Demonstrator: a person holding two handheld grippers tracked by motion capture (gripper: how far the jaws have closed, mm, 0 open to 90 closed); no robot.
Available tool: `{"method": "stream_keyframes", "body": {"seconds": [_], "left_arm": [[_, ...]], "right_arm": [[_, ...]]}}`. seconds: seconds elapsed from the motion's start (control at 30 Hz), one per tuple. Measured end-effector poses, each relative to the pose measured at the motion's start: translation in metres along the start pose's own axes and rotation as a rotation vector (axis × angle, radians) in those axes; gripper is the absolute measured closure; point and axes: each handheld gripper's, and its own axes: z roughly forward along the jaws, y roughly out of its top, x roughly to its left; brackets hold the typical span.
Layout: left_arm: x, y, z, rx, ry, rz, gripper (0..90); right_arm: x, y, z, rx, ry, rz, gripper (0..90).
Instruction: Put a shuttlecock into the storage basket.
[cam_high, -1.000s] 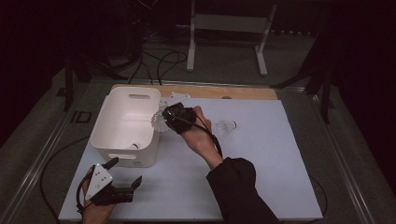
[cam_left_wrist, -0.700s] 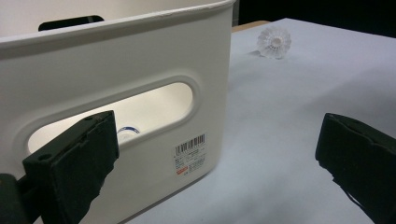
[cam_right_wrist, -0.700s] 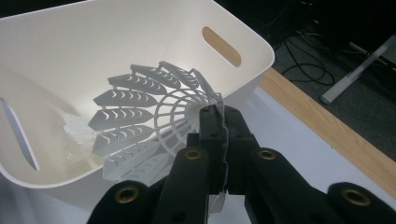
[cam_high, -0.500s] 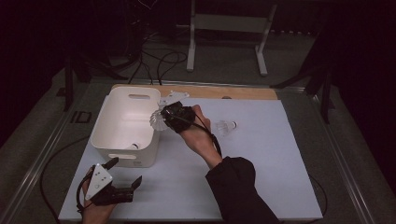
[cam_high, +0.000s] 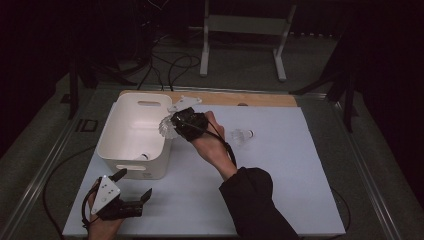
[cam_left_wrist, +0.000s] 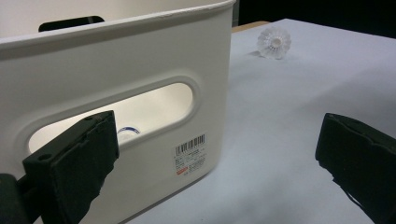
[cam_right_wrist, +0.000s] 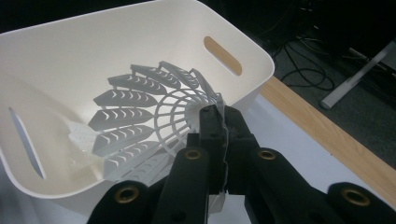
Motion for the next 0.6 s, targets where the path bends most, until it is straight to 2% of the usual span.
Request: {"method": "stream_keyframes", "body": {"seconds": [0.6], "left_arm": [[-0.0001,0.0,0.0,0.0,-0.001,0.001,0.3]], "right_arm": [[0.0005,0.0101,-0.0016,-0.018,-0.001,-0.005,88.7]]}}
